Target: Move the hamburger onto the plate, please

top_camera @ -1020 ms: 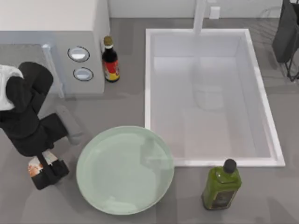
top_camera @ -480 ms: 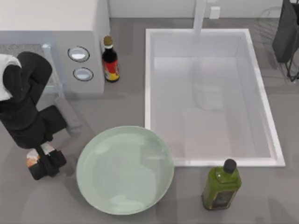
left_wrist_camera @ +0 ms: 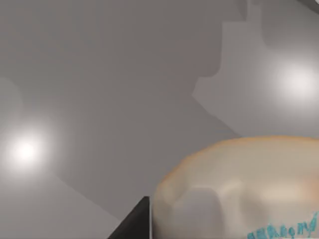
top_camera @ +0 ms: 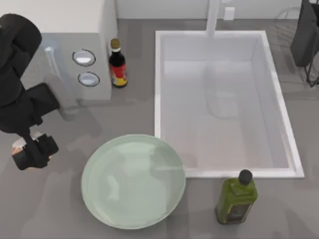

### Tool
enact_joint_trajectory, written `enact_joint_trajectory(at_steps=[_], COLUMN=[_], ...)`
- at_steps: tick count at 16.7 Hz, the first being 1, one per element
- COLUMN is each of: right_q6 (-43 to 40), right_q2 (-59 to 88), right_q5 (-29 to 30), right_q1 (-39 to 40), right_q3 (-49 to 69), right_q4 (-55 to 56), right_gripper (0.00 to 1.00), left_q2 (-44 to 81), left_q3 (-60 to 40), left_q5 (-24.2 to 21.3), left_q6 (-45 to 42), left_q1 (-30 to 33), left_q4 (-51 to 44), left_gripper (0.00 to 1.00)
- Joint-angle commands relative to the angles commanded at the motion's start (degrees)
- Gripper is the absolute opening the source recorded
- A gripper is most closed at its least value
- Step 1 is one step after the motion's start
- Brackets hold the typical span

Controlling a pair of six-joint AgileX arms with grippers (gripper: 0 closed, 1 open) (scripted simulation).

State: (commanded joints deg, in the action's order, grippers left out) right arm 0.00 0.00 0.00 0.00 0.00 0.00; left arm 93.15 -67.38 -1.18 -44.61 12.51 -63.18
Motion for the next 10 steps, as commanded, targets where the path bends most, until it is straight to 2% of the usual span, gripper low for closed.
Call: enact_joint_trajectory(at_steps=[6, 10], right_q6=[0.0, 0.0], right_q2=[0.0, 0.0], right_q5=[0.0, 0.0], right_q1=[0.0, 0.0], right_q3=[0.0, 0.0], right_q4=[0.0, 0.0], right_gripper=[1.00, 1.00], left_q2=[0.3, 2.6], left_q3=[-0.3, -2.8], left_q5=[0.0, 0.1], left_q6=[-0.8, -9.2], left_q1=[0.2, 3.2], left_q4=[-0.1, -0.6], left_gripper=[0.00, 0.00])
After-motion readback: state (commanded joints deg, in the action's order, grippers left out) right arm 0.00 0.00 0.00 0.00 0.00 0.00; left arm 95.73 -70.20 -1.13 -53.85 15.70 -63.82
